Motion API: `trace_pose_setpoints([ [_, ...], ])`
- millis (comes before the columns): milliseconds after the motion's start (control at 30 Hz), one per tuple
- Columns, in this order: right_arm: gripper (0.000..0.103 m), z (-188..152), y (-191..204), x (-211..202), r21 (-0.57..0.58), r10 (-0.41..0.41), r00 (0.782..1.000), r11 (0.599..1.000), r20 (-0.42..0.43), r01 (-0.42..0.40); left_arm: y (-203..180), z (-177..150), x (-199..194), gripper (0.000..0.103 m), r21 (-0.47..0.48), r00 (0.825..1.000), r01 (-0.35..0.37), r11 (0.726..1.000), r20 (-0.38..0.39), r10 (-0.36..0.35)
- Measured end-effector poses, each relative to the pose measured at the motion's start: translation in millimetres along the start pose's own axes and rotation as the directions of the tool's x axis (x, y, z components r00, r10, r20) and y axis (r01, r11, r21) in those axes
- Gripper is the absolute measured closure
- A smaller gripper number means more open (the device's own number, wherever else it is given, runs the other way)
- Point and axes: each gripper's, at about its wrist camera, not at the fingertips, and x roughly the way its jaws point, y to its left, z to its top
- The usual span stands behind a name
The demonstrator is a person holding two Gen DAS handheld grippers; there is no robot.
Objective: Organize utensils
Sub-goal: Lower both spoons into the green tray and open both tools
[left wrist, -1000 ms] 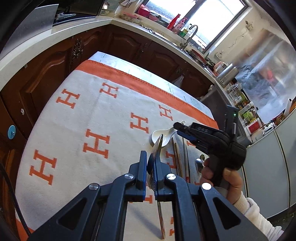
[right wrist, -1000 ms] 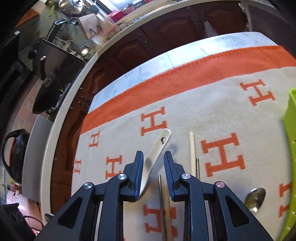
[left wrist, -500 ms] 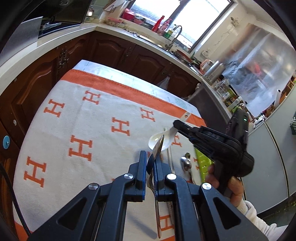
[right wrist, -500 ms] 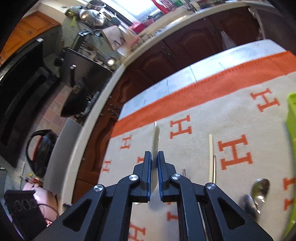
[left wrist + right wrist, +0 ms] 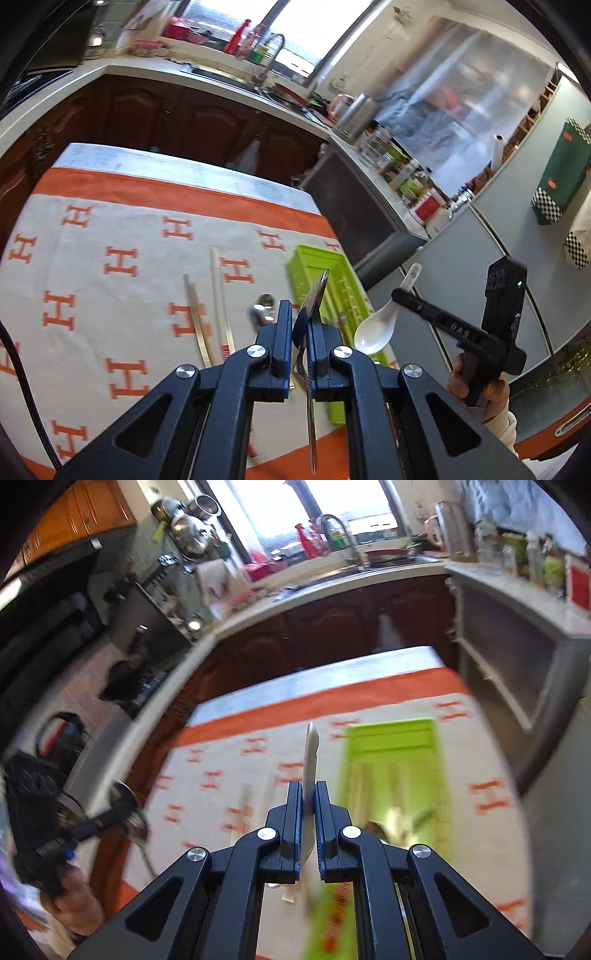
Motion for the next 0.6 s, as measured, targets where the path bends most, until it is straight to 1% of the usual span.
trace_pose_setpoints([
  [67, 0.097, -7, -17, -8, -0.019, -0.066, 0.997, 0.998, -0.028, 0.065, -17, 3, 14, 0.099, 0.018, 1.0, 0.012, 1.0, -0.02, -0.012],
  [100, 0.097, -12, -25, -8, -0.04, -0.105, 0.993, 0.994, -0.056, 0.102, -28, 5, 24, 0.099, 0.033, 0.999, 0.019, 0.999, -0.033, -0.018],
  [167, 0.097, -23, -35, -7, -0.071, -0.151, 0.985, 0.987, -0.081, 0.146, -47, 8, 44, 0.099, 0.067, 0.998, 0.022, 0.998, -0.06, -0.018],
  [233, 0.097, -31, -38, -8, -0.14, -0.197, 0.976, 0.973, -0.097, 0.183, -63, 9, 64, 0.099, 0.099, 0.996, 0.022, 0.995, -0.09, -0.013],
  [333, 0.097, -42, -43, 0, -0.224, -0.249, 0.962, 0.95, -0.111, 0.22, -79, 11, 95, 0.099, 0.12, 0.991, 0.014, 0.993, -0.134, 0.002],
  [400, 0.097, -44, -42, 10, -0.249, -0.255, 0.958, 0.944, -0.131, 0.217, -83, 13, 113, 0.099, 0.112, 0.988, 0.01, 0.994, -0.155, 0.008],
  [500, 0.097, -42, -38, 36, -0.251, -0.24, 0.956, 0.949, -0.169, 0.194, -82, 16, 141, 0.1, 0.088, 0.983, -0.017, 0.996, -0.18, 0.033],
  [567, 0.096, -43, -36, 57, -0.259, -0.238, 0.952, 0.948, -0.194, 0.185, -78, 15, 159, 0.099, 0.084, 0.979, -0.055, 0.995, -0.191, 0.07],
  [600, 0.095, -42, -36, 73, -0.26, -0.234, 0.95, 0.949, -0.204, 0.178, -77, 15, 168, 0.099, 0.085, 0.976, -0.079, 0.993, -0.195, 0.094],
])
